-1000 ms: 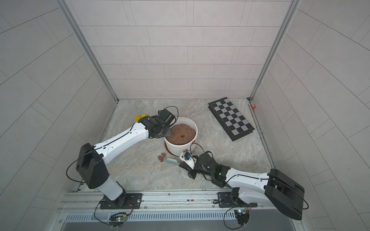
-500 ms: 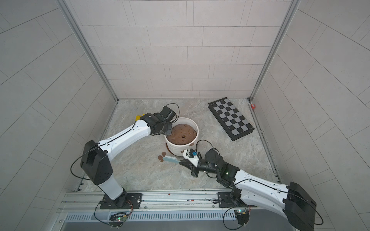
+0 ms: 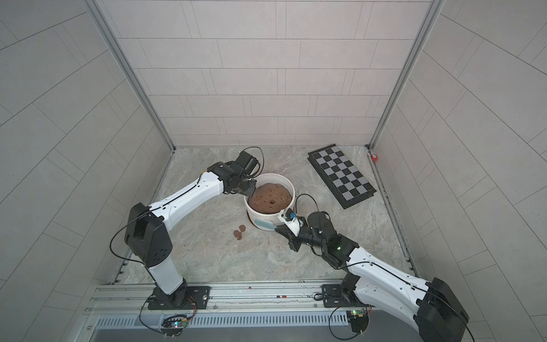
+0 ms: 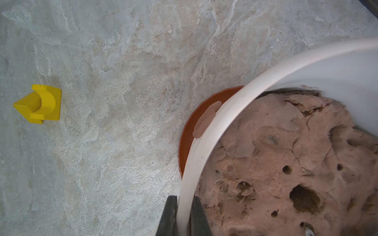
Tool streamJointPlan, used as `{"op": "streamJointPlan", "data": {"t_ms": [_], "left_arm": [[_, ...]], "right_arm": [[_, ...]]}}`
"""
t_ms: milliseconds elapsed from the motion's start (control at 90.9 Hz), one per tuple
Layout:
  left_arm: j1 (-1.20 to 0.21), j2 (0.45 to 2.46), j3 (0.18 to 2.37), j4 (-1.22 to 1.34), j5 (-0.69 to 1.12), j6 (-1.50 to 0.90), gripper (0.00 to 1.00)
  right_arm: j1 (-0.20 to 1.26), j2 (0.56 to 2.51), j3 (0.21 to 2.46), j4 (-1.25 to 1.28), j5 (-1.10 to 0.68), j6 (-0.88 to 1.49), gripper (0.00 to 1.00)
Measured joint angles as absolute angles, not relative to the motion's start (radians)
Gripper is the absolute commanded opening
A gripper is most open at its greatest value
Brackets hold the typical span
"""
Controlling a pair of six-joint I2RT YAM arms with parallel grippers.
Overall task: Scrub the dried mud off the ceramic pot
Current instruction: Rotate the pot at the center of the board, then brush off the soil from the pot.
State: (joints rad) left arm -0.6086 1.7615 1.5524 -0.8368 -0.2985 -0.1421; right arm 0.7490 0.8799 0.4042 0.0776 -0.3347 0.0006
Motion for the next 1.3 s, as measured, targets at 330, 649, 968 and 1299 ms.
{"op": "streamJointPlan", "data": {"t_ms": [330,649,968,1299], "left_arm": [[-0.592,1.766,1.558,-0.833,-0.28,-0.102,0.08],[-0.583,1.767,1.56,-0.831,-0.25,-0.089,0.07],[-0.583,1.778,1.578,-0.846,-0.239,-0.082,0.08],[-0.577,1.792,1.602,-0.869,-0.231,-0.073,0.13]], "right_arm": [[0.715,0.931,0.377,0.107,-0.337,0.021,0.0],[0.711,1.061,0.326,0.273,-0.391,0.077,0.0],[0.785,1.123,0.282,0.389,-0.453,0.116,0.0],[0.819,1.005,0.273,0.392,-0.492,0.114,0.0]]}}
